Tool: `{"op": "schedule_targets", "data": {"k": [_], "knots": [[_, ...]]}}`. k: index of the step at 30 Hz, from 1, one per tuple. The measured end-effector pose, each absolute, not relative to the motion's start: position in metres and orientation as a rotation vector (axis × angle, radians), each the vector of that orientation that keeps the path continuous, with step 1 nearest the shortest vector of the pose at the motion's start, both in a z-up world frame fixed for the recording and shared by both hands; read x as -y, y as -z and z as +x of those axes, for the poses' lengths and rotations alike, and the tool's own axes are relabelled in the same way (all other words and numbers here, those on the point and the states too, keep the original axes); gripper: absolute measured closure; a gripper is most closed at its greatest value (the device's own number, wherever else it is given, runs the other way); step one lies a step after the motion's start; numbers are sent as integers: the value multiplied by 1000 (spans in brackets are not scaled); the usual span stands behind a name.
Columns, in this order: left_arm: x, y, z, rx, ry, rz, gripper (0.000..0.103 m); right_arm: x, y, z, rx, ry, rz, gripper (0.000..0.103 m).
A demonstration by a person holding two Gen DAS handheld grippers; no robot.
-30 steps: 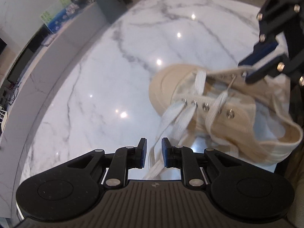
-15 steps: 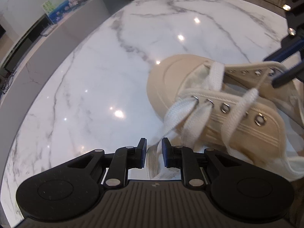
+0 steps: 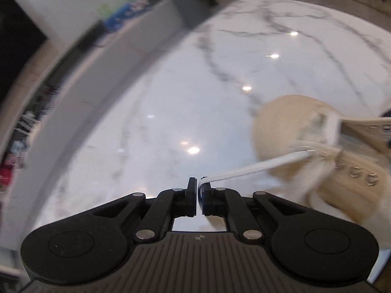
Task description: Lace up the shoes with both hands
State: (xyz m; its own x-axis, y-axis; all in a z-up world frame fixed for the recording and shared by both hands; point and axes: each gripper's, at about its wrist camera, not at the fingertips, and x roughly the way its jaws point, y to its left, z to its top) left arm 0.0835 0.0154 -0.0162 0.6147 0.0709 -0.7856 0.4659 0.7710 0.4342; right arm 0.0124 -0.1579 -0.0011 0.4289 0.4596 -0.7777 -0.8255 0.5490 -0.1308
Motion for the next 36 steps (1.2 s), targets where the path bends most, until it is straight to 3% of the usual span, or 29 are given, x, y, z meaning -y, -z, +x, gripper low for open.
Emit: {"op": "schedule_targets", "data": {"k": [14, 24, 36], "knots": [[-54, -56, 81, -734, -42, 680, 98, 157, 0, 3, -749, -850, -576, 88], [6, -105, 32, -668, 204, 717, 98, 156, -9, -4, -717, -840, -588, 88], [50, -119, -2, -654, 366, 698, 99, 150, -30, -17, -647, -913, -526, 88]]}}
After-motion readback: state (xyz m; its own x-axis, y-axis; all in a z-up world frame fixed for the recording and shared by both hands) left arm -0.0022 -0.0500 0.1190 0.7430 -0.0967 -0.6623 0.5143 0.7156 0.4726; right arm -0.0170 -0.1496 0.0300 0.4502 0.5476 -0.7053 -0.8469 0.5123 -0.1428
